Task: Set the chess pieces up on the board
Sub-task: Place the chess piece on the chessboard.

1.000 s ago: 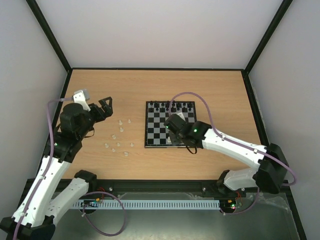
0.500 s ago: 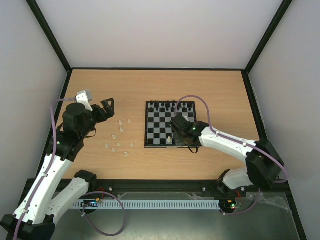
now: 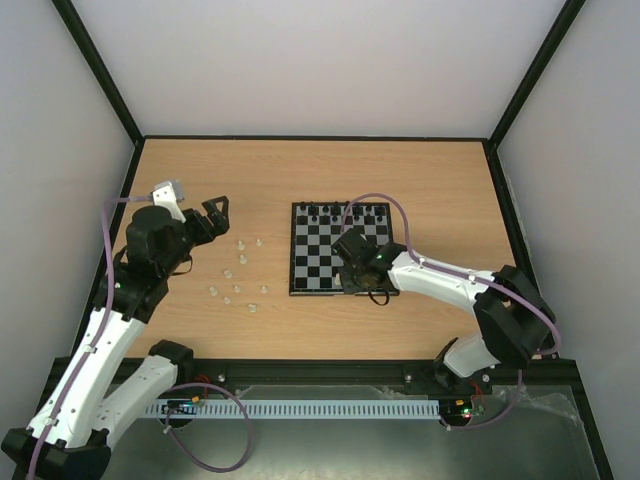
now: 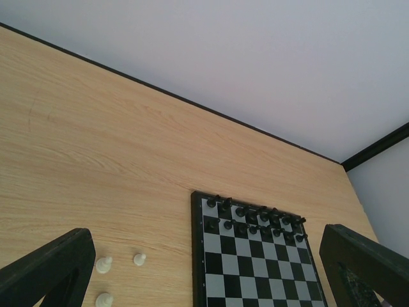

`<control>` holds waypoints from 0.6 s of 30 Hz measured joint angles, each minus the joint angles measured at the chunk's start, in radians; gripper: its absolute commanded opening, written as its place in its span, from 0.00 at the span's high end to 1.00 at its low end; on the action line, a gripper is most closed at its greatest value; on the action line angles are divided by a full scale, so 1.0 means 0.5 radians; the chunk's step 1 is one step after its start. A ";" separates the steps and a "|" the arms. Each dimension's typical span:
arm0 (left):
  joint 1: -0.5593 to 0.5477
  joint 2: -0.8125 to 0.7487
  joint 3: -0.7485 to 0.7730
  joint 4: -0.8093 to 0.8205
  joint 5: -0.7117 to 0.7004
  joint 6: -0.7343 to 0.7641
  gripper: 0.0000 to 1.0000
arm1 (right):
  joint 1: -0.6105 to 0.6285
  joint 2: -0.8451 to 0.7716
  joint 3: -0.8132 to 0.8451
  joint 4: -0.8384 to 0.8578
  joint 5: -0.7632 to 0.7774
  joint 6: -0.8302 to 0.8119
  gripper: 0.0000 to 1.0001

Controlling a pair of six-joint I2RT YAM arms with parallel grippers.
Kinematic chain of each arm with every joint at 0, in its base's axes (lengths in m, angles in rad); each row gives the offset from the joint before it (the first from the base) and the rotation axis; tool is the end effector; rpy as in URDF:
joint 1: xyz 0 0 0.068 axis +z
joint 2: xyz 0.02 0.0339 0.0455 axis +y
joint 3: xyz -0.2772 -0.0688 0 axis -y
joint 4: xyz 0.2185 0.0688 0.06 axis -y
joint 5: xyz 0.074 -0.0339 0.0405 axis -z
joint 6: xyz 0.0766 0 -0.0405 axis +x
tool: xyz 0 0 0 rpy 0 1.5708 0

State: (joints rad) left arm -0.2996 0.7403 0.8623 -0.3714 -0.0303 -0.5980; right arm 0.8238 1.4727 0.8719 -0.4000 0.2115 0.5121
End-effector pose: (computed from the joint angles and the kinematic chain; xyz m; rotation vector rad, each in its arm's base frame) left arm 0.1639 -0.0482 0.3495 -0.2985 1.8385 -0.6026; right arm 0.2070 0.1999 0.1900 -0.3182 2.5372 0.2508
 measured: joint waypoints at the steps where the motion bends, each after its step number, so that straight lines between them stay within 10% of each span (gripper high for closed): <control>1: 0.000 0.001 0.000 0.001 0.000 0.000 0.00 | 0.000 0.005 0.000 0.007 -0.009 -0.001 0.90; 10: 0.000 0.010 -0.002 0.016 0.000 0.000 0.01 | 0.000 0.074 0.000 0.060 -0.047 -0.022 0.88; 18: 0.000 0.010 -0.018 0.023 0.000 -0.001 0.01 | 0.000 0.094 0.000 0.082 -0.038 -0.030 0.63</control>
State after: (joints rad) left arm -0.2996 0.7452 0.8532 -0.3599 -0.0303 -0.5983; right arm 0.8238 1.5196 0.8719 -0.3592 0.1925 0.4973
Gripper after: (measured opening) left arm 0.995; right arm 0.311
